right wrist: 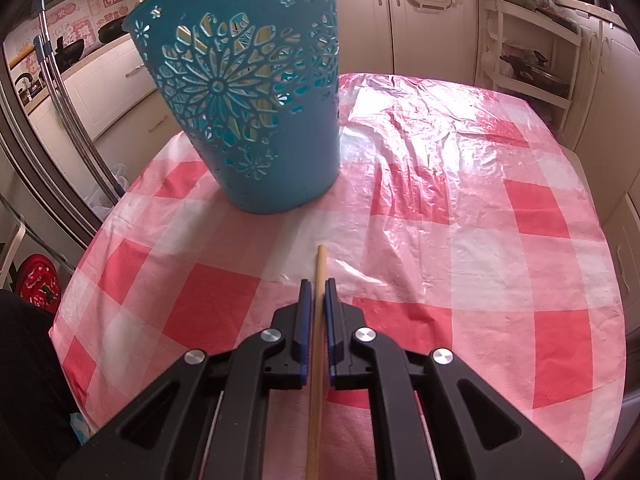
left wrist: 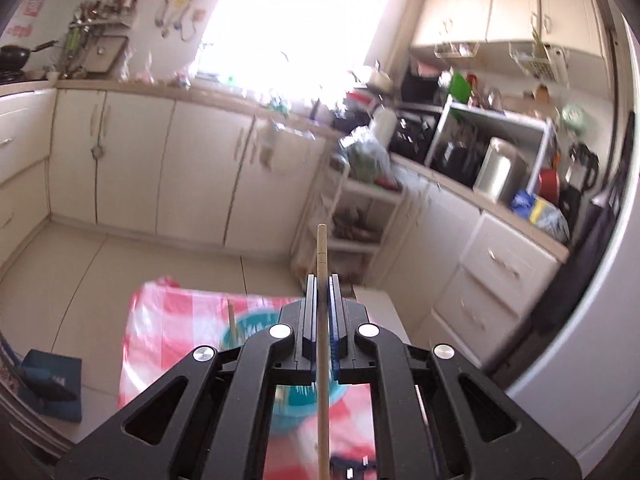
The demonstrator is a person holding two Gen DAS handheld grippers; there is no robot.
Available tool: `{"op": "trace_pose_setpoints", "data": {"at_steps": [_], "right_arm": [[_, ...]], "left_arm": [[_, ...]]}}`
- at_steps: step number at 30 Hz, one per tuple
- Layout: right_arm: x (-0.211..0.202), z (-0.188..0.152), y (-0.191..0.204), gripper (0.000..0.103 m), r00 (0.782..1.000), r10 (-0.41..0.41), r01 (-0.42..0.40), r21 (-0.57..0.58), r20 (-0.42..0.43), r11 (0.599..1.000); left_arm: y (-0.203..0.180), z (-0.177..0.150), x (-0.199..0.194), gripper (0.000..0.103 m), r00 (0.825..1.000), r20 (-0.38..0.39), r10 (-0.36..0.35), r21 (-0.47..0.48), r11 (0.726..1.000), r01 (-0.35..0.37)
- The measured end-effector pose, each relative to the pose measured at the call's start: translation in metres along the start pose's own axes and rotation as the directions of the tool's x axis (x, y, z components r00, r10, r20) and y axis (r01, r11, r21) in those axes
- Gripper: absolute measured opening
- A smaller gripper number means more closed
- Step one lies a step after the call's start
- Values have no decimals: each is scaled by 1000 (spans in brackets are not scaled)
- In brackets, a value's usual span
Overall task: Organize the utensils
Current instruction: 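Grasp a chopstick with the left tool and lift it over the basket, then release the chopstick into the basket with the left tool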
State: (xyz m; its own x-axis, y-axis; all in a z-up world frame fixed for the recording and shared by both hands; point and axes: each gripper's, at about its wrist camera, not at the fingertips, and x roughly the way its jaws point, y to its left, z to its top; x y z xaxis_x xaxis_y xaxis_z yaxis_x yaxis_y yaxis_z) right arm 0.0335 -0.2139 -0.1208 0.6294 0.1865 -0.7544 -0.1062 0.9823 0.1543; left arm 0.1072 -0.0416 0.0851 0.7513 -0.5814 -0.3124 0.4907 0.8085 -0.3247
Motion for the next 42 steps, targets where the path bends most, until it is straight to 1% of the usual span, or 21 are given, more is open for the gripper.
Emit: {"op": "trace_pose_setpoints", "data": {"at_steps": [2,5,8,11,14,17,21,23,24,25,26,27,28,29,33,34,36,37,39,41,42], "right_arm": [[0,0,1,8,1000,-2,2,-2,1,1000],[-1,0,0,8,1000,2,-2,2,0,1000],[0,0,0,8,1000,7,-7,7,0,1000],[0,0,-1,8,1000,9,-9,9,0,1000],[0,1,-2,8,1000,13,-13,12,-1,1000],[0,1,-4,8,1000,16,-16,13,-1,1000],[0,1,-2,10,1000,15,-15,7,0,1000],[0,0,-1,12,1000,18,-18,3,0,1000],[0,0,0,13,1000,22,-22,0,0,1000],[0,0,1,17,999,33,-33,-5,-1,999],[0,0,2,22,999,43,-43,-10,-2,999],[0,0,2,23,999,50,-50,-13,-3,999],[0,0,3,24,999,51,-51,-14,-3,999],[0,0,2,24,999,51,-51,-12,-2,999],[-1,-1,1,24,999,52,-52,3,-1,999],[-2,-1,-1,24,999,54,-54,9,0,998],[-2,-1,-5,24,998,70,-70,43,3,997],[-2,-2,-5,22,998,66,-66,49,4,997],[-2,-2,1,16,1000,8,-8,4,4,1000],[-1,-3,14,9,997,-75,75,-79,10,994],[-1,-4,19,9,995,-103,104,-115,17,988]], "left_arm": [[1,9,15,5,998,49,31,-11,999,-30],[3,15,41,5,991,103,89,-21,996,-87],[9,15,63,5,984,126,127,-42,992,-122],[13,10,81,5,981,128,147,-58,988,-141],[14,0,93,5,981,115,159,-49,987,-155],[15,-13,99,5,982,86,169,-18,986,-168],[10,-31,102,5,982,22,187,50,981,-188],[8,-40,99,6,980,-12,200,82,977,-198],[8,-43,97,12,978,-39,205,95,975,-201],[9,-45,92,24,975,-50,216,98,973,-211],[11,-47,84,33,971,-47,233,95,969,-228],[13,-48,73,51,967,-31,254,87,964,-250],[15,-49,60,61,963,-11,270,77,960,-269],[18,-49,47,63,959,9,284,64,957,-284],[37,-53,3,73,947,44,317,-6,948,-318],[44,-54,-6,75,945,47,323,-27,946,-322],[60,-60,-18,77,941,40,336,-82,940,-332],[69,-63,-20,77,939,28,343,-105,935,-338],[86,-66,-20,77,936,-12,352,-156,924,-349],[98,-69,-22,77,932,-23,362,-188,914,-360],[103,-71,-23,77,929,-25,368,-193,910,-366]]}}
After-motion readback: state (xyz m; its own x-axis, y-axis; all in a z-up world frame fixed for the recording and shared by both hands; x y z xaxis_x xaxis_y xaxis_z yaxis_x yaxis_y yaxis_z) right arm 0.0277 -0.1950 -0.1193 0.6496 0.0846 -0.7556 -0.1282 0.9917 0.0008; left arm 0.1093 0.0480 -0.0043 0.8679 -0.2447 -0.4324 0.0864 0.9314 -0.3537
